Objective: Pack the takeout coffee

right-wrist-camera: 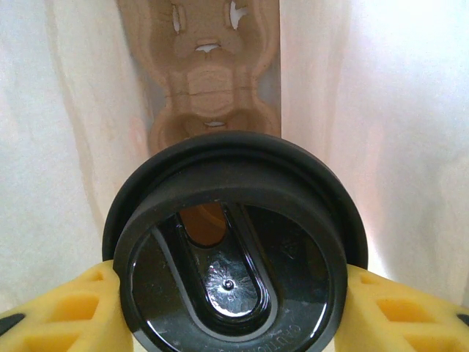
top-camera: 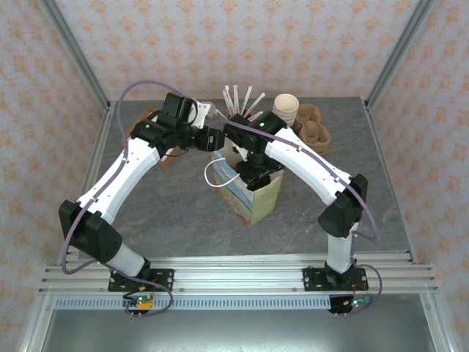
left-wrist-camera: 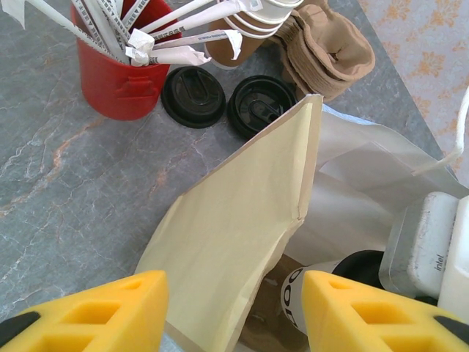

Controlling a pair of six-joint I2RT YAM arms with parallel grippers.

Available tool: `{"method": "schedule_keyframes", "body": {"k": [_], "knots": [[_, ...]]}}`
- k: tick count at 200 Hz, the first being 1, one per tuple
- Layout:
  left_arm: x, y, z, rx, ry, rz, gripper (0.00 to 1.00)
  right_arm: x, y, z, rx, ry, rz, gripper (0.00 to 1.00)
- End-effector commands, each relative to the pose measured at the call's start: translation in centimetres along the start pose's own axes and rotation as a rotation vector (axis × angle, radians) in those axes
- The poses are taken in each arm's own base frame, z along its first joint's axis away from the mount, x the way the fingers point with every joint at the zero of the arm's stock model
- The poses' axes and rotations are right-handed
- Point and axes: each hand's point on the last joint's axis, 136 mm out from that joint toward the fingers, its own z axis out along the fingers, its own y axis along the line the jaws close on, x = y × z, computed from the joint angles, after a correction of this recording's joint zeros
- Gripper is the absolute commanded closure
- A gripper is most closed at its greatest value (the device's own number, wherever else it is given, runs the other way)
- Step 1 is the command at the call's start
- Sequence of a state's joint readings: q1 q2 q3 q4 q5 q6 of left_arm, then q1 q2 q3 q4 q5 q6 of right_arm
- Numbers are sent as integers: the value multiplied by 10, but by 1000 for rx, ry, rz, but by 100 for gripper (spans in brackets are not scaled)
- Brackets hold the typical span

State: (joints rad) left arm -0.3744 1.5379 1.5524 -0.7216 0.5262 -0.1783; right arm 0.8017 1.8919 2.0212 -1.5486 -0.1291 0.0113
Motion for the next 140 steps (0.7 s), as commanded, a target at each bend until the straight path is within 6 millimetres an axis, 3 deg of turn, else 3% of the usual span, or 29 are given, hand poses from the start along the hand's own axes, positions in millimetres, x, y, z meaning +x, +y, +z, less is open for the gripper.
{"method": "schedule_keyframes", "body": {"k": [1,140], "knots": [[-5,-2,-7,-14,-20,14,48,0,-4,2,7,3,-15,53],[-6,0,-7,-25,-20,13,48,2,-7,14,-8,21,-38,54]]}}
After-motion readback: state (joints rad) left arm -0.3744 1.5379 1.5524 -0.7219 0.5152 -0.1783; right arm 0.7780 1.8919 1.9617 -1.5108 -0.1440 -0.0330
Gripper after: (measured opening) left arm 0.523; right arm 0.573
